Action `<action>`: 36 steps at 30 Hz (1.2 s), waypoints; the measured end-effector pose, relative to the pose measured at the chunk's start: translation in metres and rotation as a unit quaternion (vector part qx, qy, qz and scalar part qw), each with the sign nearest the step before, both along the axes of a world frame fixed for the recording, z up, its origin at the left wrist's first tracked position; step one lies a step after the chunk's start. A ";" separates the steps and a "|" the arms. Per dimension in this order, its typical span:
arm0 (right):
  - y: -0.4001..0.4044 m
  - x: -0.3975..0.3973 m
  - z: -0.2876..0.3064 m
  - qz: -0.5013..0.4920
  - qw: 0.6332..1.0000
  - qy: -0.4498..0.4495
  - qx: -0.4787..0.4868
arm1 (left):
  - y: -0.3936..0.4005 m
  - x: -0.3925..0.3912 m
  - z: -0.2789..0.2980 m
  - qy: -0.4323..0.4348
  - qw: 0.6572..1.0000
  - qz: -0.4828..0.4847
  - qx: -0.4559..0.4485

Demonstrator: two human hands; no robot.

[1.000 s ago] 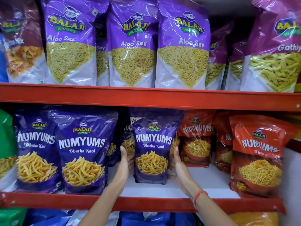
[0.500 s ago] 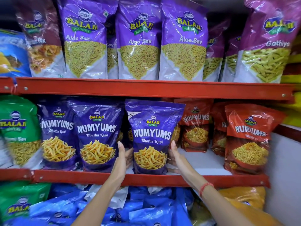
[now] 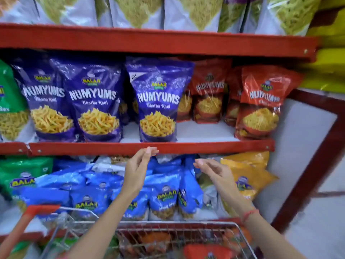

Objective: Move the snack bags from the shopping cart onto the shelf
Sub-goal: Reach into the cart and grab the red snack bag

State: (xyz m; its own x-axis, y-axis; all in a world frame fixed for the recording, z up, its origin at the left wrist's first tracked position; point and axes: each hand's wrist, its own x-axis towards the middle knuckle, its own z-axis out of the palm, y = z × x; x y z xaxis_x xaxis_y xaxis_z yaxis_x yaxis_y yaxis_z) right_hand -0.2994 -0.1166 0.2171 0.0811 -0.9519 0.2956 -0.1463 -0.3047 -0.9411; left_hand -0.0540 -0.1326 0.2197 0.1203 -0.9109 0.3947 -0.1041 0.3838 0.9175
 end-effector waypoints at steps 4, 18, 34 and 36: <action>0.023 -0.051 -0.053 0.024 0.974 0.211 0.077 | 0.029 -0.026 -0.045 -0.082 0.993 -0.046 0.068; 0.062 -0.122 -0.231 -0.086 0.874 0.357 0.318 | 0.079 -0.101 -0.248 -0.214 0.854 -0.087 0.467; 0.059 -0.119 -0.275 -0.082 0.884 0.328 0.322 | 0.090 -0.131 -0.282 -0.128 0.878 0.083 0.454; 0.059 -0.119 -0.265 -0.059 0.905 0.314 0.281 | 0.092 -0.123 -0.264 -0.125 0.892 0.071 0.429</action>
State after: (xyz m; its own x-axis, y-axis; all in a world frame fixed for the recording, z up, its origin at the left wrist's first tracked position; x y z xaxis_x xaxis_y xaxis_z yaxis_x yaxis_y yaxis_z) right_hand -0.4182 -0.0576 -0.0476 -0.0459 -0.9506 -0.3069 -0.7063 0.2481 -0.6630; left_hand -0.1768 -0.0404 -0.0441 0.2642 -0.8731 -0.4098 -0.3378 -0.4817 0.8086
